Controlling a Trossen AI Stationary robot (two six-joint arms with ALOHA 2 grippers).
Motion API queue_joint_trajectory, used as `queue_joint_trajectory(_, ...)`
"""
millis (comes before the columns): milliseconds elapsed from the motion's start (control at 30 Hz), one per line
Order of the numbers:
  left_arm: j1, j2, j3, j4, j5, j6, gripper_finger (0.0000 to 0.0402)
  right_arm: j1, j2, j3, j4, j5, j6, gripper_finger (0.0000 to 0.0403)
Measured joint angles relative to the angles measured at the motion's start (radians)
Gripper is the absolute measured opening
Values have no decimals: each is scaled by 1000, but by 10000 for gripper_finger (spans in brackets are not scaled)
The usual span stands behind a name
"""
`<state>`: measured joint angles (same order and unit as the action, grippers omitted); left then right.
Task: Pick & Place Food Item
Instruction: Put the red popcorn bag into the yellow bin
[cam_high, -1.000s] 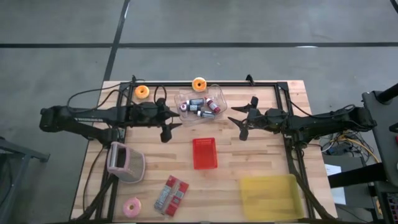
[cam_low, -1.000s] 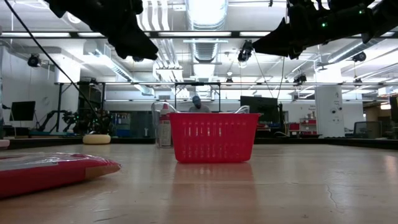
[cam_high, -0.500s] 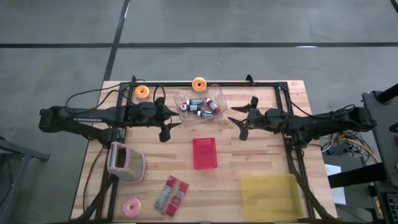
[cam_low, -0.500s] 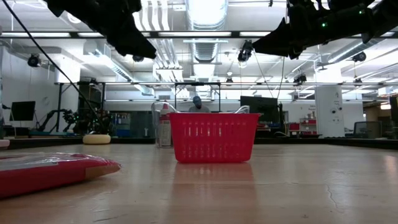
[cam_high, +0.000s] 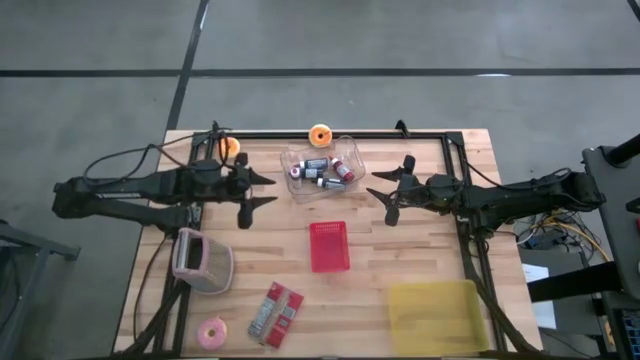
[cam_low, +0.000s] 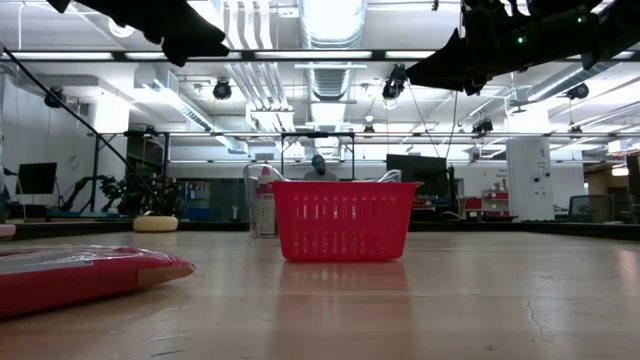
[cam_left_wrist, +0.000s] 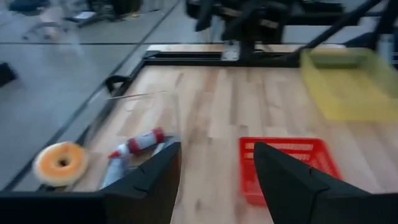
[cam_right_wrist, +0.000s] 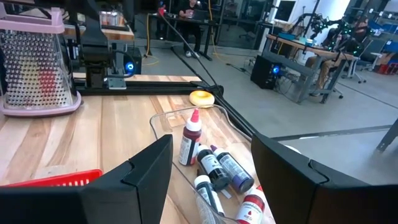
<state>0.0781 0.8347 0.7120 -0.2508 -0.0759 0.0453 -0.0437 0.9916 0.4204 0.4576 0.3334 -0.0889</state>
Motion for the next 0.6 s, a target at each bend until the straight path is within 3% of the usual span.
queue_joint_trajectory(167,-26,7,0,0,83,30,202,0,0,0,0,0,0,215)
queue_joint_trajectory(600,-55,82,0,24,70,10,202,0,0,0,0,0,1,215)
